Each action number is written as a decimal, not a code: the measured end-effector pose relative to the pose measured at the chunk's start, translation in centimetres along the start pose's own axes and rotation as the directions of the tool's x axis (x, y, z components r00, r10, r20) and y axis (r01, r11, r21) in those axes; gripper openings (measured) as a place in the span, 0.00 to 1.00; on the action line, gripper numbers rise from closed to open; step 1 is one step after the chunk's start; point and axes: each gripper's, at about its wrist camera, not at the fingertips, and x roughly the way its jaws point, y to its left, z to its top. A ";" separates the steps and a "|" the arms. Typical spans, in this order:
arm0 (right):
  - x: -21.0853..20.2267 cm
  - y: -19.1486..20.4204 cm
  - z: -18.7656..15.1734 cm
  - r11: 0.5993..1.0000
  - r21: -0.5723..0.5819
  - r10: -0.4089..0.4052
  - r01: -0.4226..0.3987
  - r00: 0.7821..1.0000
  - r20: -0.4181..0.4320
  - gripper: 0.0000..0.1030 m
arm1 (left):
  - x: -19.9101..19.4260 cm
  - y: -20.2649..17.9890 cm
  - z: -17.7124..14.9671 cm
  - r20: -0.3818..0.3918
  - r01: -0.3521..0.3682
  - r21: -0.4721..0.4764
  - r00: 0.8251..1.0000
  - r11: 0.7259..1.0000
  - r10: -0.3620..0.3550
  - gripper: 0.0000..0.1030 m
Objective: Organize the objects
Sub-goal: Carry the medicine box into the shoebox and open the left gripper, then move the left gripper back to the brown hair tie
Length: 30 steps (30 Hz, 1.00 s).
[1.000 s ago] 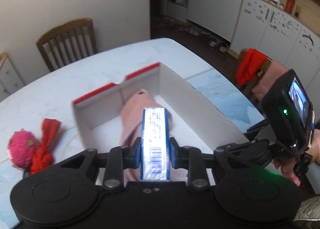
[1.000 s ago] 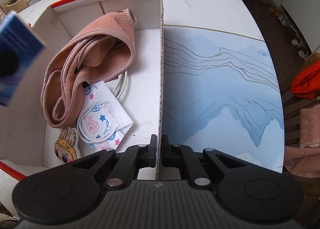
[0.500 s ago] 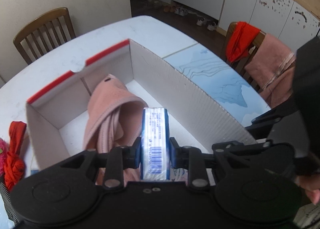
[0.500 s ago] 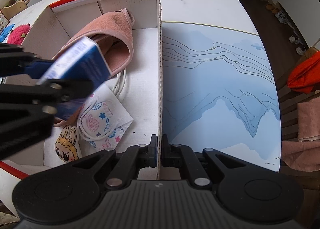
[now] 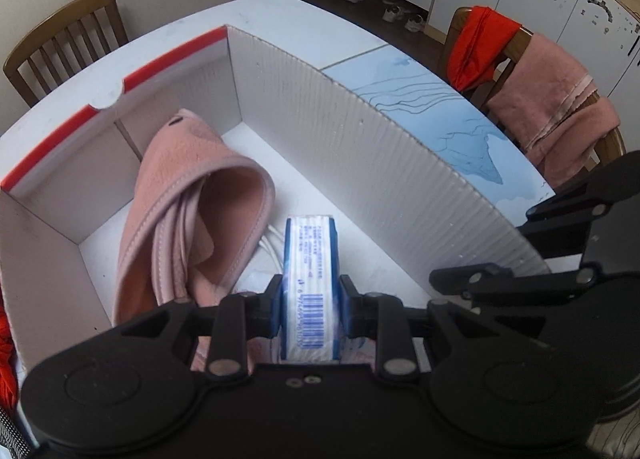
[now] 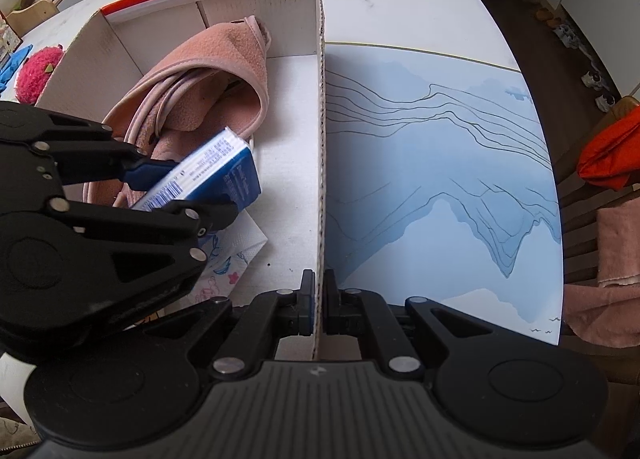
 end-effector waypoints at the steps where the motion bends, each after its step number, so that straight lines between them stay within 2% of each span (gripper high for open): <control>1: 0.0 0.0 0.0 1.000 -0.001 0.001 -0.001 1.000 -0.001 0.02 | 0.1 0.0 0.1 -0.002 -0.002 -0.001 1.000 1.000 0.002 0.24; 5: 0.0 0.0 0.1 1.000 -0.004 0.003 -0.003 1.000 -0.004 0.02 | 0.6 0.4 0.1 -0.026 0.004 -0.007 1.000 1.000 -0.005 0.26; 9: 0.0 0.0 0.1 1.000 -0.007 0.002 -0.002 1.000 -0.006 0.03 | 1.3 0.0 -0.4 -0.066 -0.008 0.037 0.998 0.999 0.010 0.29; 12: 0.0 0.0 0.1 1.000 -0.008 0.002 -0.002 1.000 -0.006 0.03 | 1.0 0.3 -0.3 -0.052 -0.010 0.031 0.999 0.999 0.011 0.34; 14: 0.1 0.0 0.1 1.000 -0.007 0.002 -0.003 1.000 -0.006 0.03 | 1.0 0.4 -0.4 -0.056 -0.013 0.032 0.998 0.999 0.015 0.48; 16: 0.0 0.0 0.1 1.000 -0.008 0.003 -0.003 1.000 -0.005 0.02 | 0.7 0.6 -0.6 -0.048 -0.019 0.030 0.999 0.999 0.020 0.59; 17: 0.0 0.0 0.1 1.000 -0.008 0.002 -0.002 1.000 -0.005 0.02 | 0.5 0.7 -0.7 -0.041 -0.020 0.026 0.999 0.999 0.021 0.62; 21: 0.1 0.0 0.1 1.000 -0.006 0.003 -0.003 1.000 -0.006 0.02 | -0.2 0.9 -0.8 -0.028 -0.014 0.014 1.000 1.000 0.014 0.63; 25: 0.2 0.0 0.1 1.000 -0.007 0.002 -0.002 1.000 -0.007 0.02 | -1.3 1.2 -1.2 -0.003 -0.014 0.005 1.000 1.000 0.014 0.73; 30: 0.3 0.0 0.1 1.000 -0.007 0.001 -0.001 1.000 -0.009 0.02 | -3.4 1.5 -1.3 0.051 -0.016 -0.010 0.999 1.000 0.016 0.75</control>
